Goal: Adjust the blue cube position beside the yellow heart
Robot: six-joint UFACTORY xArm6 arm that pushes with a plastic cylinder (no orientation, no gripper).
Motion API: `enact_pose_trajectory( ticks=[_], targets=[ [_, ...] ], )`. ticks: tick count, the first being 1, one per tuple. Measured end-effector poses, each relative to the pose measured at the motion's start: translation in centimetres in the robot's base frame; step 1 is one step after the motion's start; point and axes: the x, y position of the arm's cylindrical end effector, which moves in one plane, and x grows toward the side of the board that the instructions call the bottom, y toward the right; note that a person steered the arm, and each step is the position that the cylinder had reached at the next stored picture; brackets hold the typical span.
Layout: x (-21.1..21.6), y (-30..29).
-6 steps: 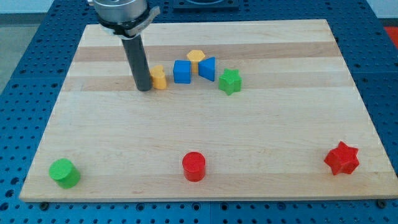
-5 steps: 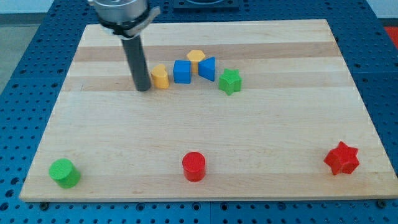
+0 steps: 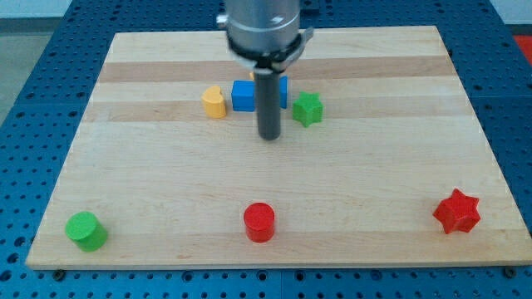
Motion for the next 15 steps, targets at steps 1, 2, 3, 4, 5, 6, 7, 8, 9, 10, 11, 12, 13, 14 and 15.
enact_pose_trajectory(
  ticks=[1,2,3,4,5,6,7,8,9,10,11,12,13,14,15],
  targets=[
    [-0.9,-0.9],
    [-1.0,-2.9],
    [-1.5,-3.5],
    [-1.5,-2.2],
    [-2.3,-0.7],
    [-3.8,-1.6],
    [-4.3,-3.5],
    [-4.3,-4.5],
    [-3.5,-3.0],
    [0.5,-0.3],
    [5.8,-5.3],
    [4.7,-13.2],
    [-2.2,-19.9],
    [-7.7,-21.8],
    [-9.3,-18.8]
  ],
)
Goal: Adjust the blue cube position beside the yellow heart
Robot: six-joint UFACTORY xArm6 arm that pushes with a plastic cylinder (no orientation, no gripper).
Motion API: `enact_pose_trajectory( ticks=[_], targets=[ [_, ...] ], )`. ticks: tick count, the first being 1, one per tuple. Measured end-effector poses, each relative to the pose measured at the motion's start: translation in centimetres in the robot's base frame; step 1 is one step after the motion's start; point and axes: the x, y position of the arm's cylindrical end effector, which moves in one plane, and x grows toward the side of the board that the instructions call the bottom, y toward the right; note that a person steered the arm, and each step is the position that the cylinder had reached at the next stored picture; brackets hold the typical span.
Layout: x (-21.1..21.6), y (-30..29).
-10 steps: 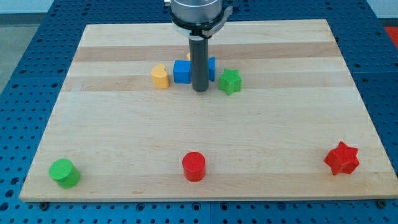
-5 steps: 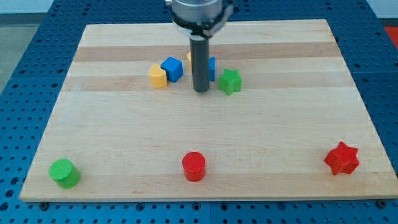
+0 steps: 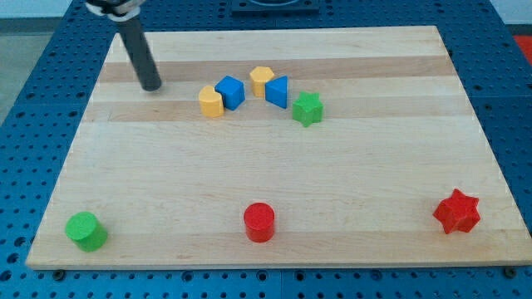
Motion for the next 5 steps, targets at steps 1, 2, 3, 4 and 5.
enact_pose_trajectory(
  ticks=[1,2,3,4,5],
  targets=[
    [-1.2,2.3],
    [-1.2,6.6],
    [-1.2,9.2],
    [0.7,9.8],
    [1.6,9.8]
  ],
)
